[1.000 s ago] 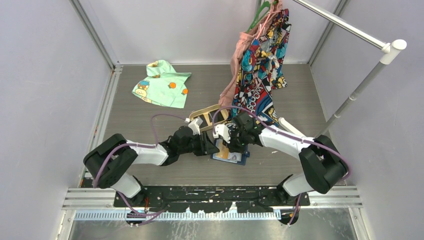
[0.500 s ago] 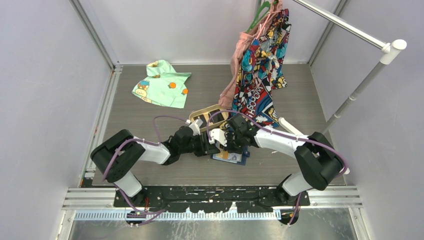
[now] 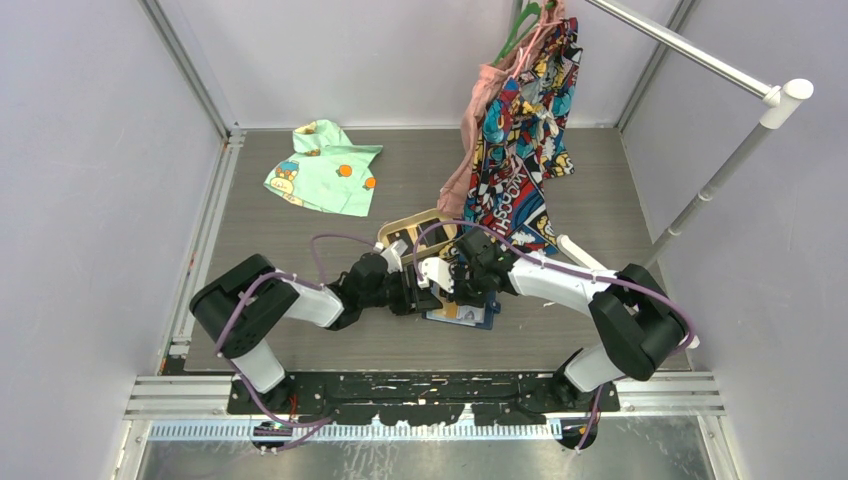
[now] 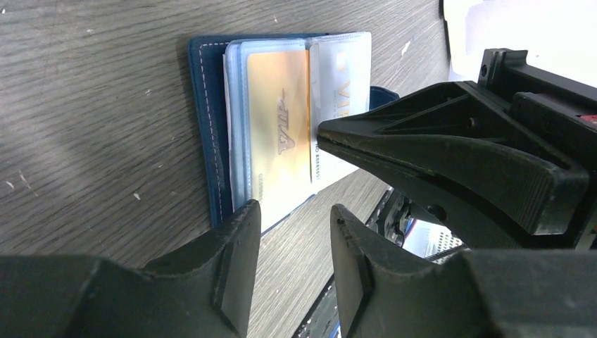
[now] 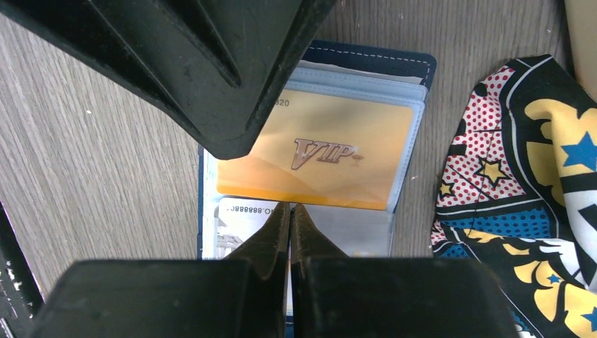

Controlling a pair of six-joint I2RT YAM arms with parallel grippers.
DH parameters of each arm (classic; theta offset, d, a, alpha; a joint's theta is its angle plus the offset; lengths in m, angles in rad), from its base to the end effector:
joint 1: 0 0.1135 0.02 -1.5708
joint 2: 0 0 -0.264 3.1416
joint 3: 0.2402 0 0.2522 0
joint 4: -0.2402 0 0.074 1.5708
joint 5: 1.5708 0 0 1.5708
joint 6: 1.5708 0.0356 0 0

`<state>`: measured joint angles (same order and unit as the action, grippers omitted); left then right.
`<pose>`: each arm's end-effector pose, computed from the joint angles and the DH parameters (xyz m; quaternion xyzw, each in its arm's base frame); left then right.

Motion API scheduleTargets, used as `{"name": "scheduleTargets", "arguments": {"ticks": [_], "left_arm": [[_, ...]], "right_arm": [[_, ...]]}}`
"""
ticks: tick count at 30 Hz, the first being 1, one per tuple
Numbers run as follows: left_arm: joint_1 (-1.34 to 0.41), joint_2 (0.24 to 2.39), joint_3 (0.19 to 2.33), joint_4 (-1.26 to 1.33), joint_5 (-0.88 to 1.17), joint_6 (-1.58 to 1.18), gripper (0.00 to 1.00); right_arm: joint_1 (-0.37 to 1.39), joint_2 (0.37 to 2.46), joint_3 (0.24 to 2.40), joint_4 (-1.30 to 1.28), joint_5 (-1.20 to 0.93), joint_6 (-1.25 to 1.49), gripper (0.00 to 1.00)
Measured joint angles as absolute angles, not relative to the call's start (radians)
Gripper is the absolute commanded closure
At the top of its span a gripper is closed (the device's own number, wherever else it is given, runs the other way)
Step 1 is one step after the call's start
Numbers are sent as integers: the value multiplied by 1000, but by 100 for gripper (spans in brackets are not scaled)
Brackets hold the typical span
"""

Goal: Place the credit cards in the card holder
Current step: Insert the credit card into the card holder.

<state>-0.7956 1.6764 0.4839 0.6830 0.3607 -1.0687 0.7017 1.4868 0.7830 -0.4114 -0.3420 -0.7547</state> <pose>0.1924 -0.2143 0.1182 -0.0256 0.8529 -0.4920 0.1726 0.1991 0.1839 0.1672 -0.6676 0.6909 0.1598 0.2269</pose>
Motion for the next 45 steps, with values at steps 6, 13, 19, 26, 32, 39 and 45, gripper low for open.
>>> {"name": "scheduleTargets", "arguments": {"ticks": [6,13,19,26,32,39,45], "left_arm": [[-796,1636,484,626,337,-1061,55],[-795,1636,488,610,340,-1059,57],[-795,1667,498,628,367,-1066,63],[-792,1680,500,667,394,-1073,65],[-792,1680,500,707,406,-1094,65],[-792,1686,501,754,419,-1120,64],[-800,1728,536,785,433,-1138,62]], "right_arm": [[703,1489,784,-411,-340,-755,96],[704,1494,789,-412,-339,-755,96],[704,1495,789,-412,-335,-755,96],[704,1495,789,-416,-332,-754,96],[700,1495,795,-424,-337,-749,95],[648,1495,814,-451,-396,-716,93],[505,1473,839,-464,-518,-641,88]]}}
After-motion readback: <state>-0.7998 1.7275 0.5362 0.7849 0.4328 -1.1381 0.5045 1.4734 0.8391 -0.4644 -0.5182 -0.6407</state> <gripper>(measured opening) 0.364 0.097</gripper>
